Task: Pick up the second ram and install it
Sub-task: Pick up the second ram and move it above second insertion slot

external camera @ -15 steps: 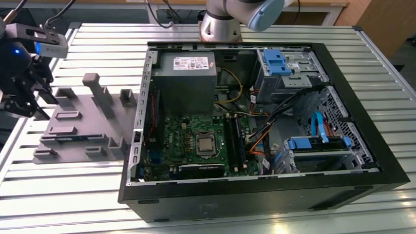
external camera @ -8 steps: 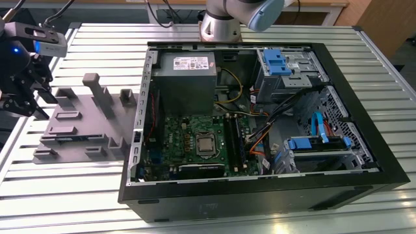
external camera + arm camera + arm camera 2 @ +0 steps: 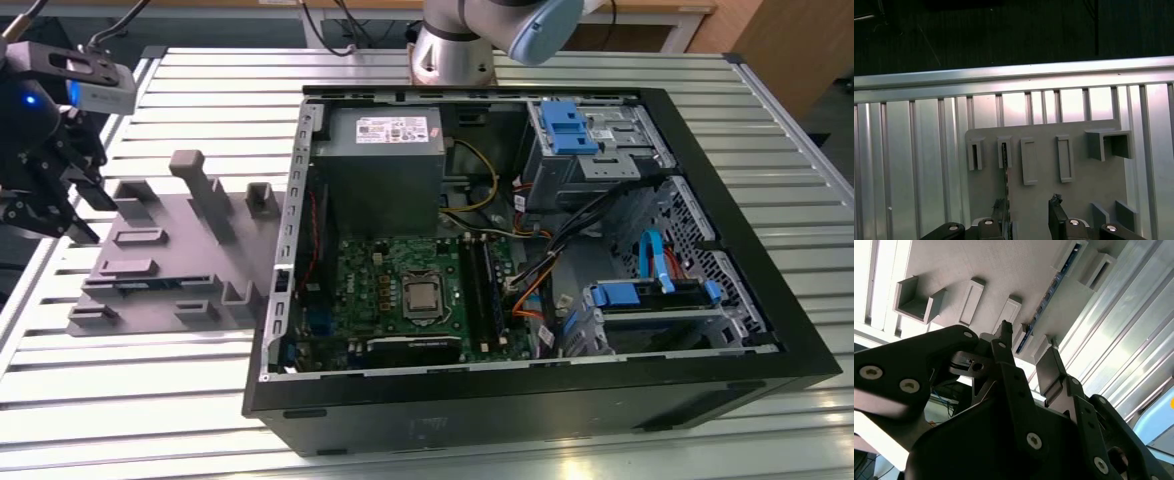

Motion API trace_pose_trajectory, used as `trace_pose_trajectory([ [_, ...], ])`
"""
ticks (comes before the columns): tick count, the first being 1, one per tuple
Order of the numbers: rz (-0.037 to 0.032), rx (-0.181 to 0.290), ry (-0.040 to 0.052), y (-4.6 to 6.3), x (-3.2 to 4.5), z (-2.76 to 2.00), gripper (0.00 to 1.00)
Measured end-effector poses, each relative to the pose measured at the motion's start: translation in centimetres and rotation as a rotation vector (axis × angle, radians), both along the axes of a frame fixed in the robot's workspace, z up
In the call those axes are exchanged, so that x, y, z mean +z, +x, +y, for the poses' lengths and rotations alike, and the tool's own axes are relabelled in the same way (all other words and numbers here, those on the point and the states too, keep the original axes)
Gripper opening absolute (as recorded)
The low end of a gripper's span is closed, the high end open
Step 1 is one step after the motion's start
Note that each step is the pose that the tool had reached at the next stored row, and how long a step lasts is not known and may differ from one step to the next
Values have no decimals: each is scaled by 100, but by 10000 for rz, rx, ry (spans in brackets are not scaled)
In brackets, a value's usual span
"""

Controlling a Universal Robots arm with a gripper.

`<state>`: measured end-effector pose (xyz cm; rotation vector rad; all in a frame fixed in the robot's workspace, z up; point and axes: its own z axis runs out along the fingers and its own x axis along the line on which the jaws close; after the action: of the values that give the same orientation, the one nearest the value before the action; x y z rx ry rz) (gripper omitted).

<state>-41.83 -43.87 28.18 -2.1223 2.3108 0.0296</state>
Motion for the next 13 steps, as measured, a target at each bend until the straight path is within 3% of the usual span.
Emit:
trace_pose_trajectory([
  [13,1,1,-1,0,-18,0,47],
])
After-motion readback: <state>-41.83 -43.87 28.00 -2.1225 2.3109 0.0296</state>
